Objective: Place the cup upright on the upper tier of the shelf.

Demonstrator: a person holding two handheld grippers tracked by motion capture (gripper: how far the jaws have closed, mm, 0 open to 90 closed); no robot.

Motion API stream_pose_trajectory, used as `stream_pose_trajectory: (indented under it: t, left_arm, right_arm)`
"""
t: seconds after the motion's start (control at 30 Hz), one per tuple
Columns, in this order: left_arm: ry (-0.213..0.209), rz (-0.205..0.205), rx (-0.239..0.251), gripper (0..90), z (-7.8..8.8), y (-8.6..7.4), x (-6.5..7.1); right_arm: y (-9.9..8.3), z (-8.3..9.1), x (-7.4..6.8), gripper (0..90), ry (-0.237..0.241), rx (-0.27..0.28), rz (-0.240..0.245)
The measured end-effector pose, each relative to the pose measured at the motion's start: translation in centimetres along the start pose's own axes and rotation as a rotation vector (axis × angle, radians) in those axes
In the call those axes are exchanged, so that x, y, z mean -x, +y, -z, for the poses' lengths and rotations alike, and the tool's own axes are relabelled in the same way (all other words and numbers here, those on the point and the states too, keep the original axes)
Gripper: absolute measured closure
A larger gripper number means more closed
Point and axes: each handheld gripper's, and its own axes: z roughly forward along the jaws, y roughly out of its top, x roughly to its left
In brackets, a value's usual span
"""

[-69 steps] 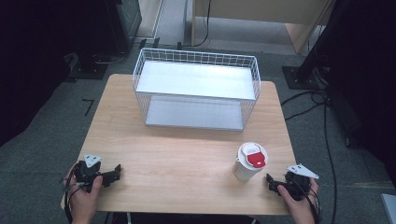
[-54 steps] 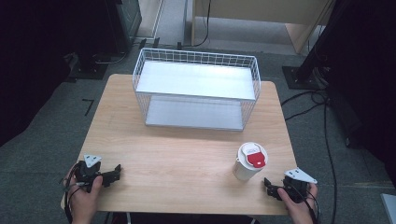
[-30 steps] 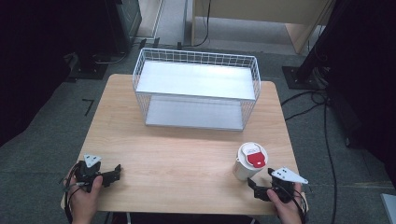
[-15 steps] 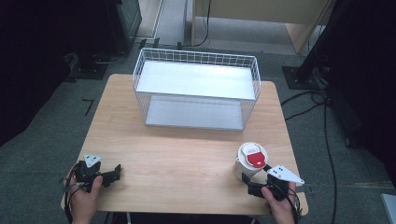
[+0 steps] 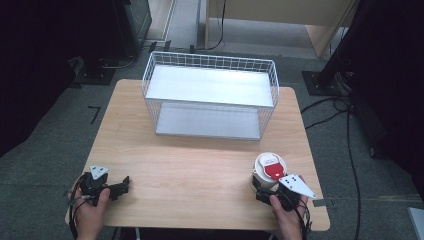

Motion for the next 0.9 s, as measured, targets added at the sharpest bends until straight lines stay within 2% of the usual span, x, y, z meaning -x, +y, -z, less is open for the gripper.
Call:
stream_pose_trajectory:
  t: [0.27, 0.43, 0.6, 0.77, 0.9]
  left_arm:
    - [0.0, -0.002, -0.001, 0.0, 0.01, 0.0, -0.01]
    - [0.0, -0.001, -0.001, 0.0, 0.01, 0.0, 0.0]
    - [0.0, -0.001, -0.001, 0.0, 0.01, 0.0, 0.0]
    - [0.0, -0.001, -0.001, 0.0, 0.01, 0.0, 0.0]
    - [0.002, 0.0, -0.001, 0.0, -0.02, 0.03, -0.01]
  right_arm:
    - [-0.13, -0.78, -0.24, 4.9, 0.01, 0.053, -0.037]
    - [-0.02, -0.96, -0.53, 6.0, -0.012, 0.076, -0.02]
    - [0.03, -1.03, -0.36, 6.6, -0.012, 0.086, -0.03]
    - [0.07, -0.9, 0.15, 7.4, 0.022, 0.095, -0.051]
    - [0.12, -0.87, 0.03, 7.6, 0.04, 0.1, -0.049]
